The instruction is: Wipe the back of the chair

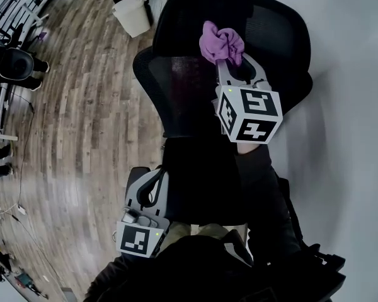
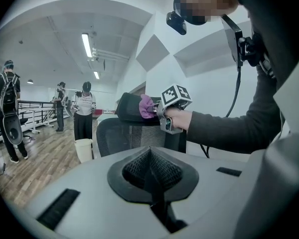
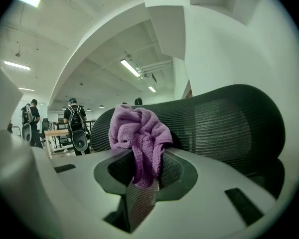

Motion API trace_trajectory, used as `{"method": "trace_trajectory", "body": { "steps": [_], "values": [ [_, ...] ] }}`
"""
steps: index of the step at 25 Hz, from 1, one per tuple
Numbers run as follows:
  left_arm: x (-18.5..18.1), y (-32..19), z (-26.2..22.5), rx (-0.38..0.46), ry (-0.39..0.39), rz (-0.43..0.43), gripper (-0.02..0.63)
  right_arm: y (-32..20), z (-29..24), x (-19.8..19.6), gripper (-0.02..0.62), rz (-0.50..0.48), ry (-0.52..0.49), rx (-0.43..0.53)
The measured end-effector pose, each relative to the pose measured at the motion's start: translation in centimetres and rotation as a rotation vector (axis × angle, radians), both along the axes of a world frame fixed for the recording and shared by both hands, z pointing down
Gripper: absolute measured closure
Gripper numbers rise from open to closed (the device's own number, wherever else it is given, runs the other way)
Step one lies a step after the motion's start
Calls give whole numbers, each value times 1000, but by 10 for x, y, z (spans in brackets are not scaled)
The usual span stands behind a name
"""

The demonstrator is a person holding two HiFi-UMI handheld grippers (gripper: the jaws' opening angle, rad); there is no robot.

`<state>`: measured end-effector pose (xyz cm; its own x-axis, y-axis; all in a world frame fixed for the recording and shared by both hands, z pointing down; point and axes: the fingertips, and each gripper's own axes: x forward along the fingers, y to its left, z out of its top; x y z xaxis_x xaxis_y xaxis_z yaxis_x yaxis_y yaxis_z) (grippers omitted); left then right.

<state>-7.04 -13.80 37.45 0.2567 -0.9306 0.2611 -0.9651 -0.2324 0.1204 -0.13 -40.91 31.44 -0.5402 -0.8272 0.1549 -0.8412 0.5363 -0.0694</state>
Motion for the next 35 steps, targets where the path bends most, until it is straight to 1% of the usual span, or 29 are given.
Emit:
{"method": "trace_trajectory", "body": {
  "steps": [4, 8, 16, 23, 35],
  "values": [
    [7, -3, 6, -4, -2, 18, 601, -1, 5, 14, 505, 22, 2, 4],
    [22, -11, 13, -4, -4, 41, 601, -8, 13, 35, 506, 46, 6, 5],
    [36, -11, 2, 0, 4, 89, 601, -3, 0, 63, 505, 98, 18, 13],
    [56, -15, 12, 5, 2, 126, 601, -2, 8, 95, 505, 142, 20, 22],
    [99, -16, -10, 22, 5, 203, 601, 7, -19, 155, 505, 213, 30, 44]
  ]
}}
